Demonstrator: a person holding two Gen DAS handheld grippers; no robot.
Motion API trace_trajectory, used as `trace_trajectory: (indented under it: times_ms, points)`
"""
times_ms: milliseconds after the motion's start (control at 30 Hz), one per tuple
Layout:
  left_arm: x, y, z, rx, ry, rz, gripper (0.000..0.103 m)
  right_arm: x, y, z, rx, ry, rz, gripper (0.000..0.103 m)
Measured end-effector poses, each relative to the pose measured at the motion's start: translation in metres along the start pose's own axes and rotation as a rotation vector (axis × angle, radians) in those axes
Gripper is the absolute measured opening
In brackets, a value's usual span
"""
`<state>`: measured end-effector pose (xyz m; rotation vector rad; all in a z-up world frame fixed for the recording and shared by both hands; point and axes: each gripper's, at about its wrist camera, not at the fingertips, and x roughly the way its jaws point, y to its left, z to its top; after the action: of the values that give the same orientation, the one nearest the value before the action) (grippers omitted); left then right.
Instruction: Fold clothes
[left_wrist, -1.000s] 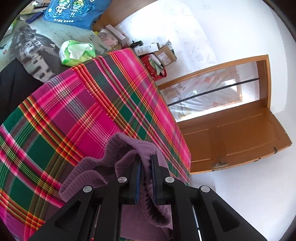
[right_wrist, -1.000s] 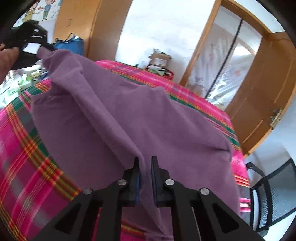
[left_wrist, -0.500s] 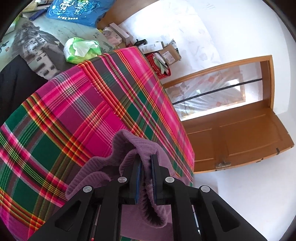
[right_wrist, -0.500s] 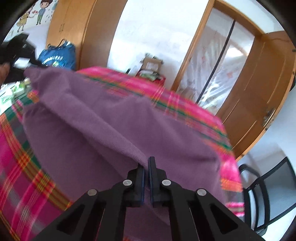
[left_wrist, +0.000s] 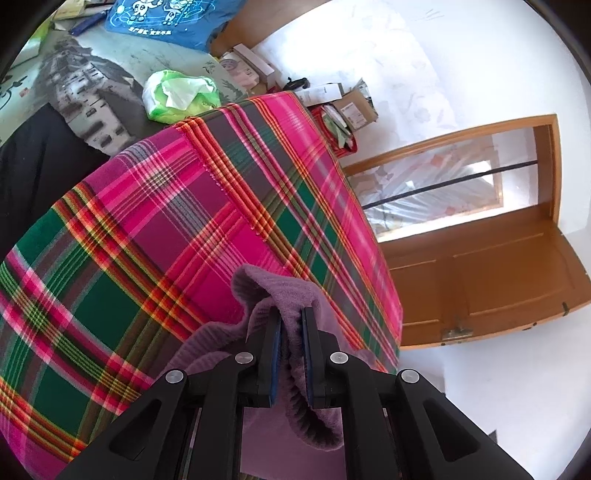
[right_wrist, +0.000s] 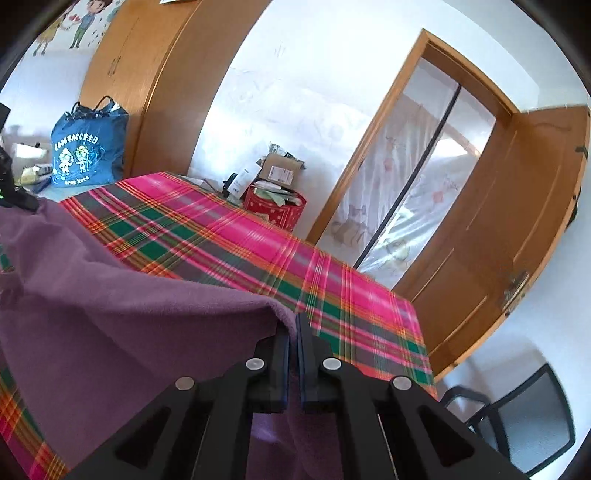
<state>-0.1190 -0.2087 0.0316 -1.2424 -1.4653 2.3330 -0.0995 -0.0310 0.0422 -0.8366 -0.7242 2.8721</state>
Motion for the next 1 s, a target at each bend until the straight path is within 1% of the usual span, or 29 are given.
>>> trace_trajectory:
  times_ms: [200,400,567,633,733,833,900,1000]
  points:
    - [0.002,-0.001,0.009,-0.015,-0.015,0.003,0.01,0.026,0.012,0.023,-0.082,-0.007,-0.039,0.003]
    - [0.0,-0.008,0.014,-0.001,-0.023,0.005,0.01,0.034,0.015,0.04,-0.133,-0.047,-0.071,0.003]
    - [-0.003,-0.012,0.018,0.0,-0.036,0.001,0.01,0.042,0.014,0.044,-0.141,-0.047,-0.072,0.003]
    - [-0.002,-0.012,0.019,0.0,-0.04,0.003,0.01,0.05,0.014,0.042,-0.14,-0.033,-0.073,0.003]
    - [0.004,-0.01,0.022,-0.003,-0.05,0.02,0.011,0.067,0.013,0.038,-0.128,-0.005,-0.087,0.003]
    - [0.013,-0.007,0.026,-0.023,-0.036,0.034,0.01,0.08,0.015,0.032,-0.103,0.015,-0.093,0.003]
    - [0.015,-0.008,0.027,-0.016,-0.046,0.058,0.01,0.083,0.017,0.031,-0.093,0.012,-0.093,0.003]
    - [0.02,-0.009,0.027,-0.005,-0.038,0.091,0.011,0.082,0.017,0.034,-0.081,0.003,-0.081,0.003]
